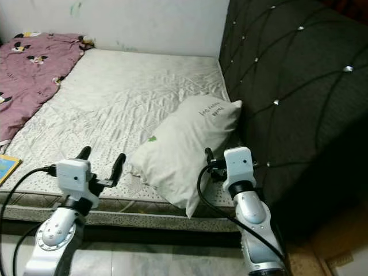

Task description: Clean up the room

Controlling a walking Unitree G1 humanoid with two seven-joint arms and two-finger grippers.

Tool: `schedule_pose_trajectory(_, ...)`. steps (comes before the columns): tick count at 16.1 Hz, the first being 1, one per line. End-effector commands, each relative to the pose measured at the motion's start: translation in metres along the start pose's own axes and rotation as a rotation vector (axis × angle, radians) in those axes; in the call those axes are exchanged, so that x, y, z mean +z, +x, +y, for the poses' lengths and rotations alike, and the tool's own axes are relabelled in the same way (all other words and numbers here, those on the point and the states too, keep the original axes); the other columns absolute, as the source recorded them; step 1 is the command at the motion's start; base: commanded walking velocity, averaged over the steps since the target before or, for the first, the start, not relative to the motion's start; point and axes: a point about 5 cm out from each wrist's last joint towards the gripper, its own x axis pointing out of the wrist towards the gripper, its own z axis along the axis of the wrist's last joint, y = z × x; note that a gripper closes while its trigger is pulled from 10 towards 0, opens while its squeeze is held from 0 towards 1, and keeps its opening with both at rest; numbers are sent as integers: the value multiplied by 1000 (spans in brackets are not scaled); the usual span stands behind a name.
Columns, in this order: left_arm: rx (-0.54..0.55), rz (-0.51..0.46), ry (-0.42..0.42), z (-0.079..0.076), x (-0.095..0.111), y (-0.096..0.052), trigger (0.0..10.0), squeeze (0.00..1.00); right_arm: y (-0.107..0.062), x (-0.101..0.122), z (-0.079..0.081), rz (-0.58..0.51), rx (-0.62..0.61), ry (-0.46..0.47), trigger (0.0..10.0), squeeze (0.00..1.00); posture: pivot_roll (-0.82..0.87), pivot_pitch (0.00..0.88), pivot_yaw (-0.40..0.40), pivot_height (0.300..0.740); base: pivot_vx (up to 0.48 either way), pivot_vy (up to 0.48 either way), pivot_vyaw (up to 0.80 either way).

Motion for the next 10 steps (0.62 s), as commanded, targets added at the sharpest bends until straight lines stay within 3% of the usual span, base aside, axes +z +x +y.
schedule_pose_trajectory(1,-23,-28,-4,-2,5,0,10000,0,1,1,-3,-2,-17,7,10000,0,-41,58,-38,740,292,0,-800)
schedule_pose_trajectory(3,-26,-29,-6,-2,5,0,10000,0,1,1,-3,-6,-16,5,10000,0,-41,58,-38,740,322,0,-609)
schedule_pose_trajectory(8,-20,-24,-10,-2,5,1,10000,0,2,1,-3,-9,-16,0,10000,0,-41,54,-38,740,293,0,0)
schedule_pose_trajectory(10,30,-11,-11,1,3,3,10000,0,3,1,-3,-11,-17,2,10000,0,-40,52,-37,740,0,0,0)
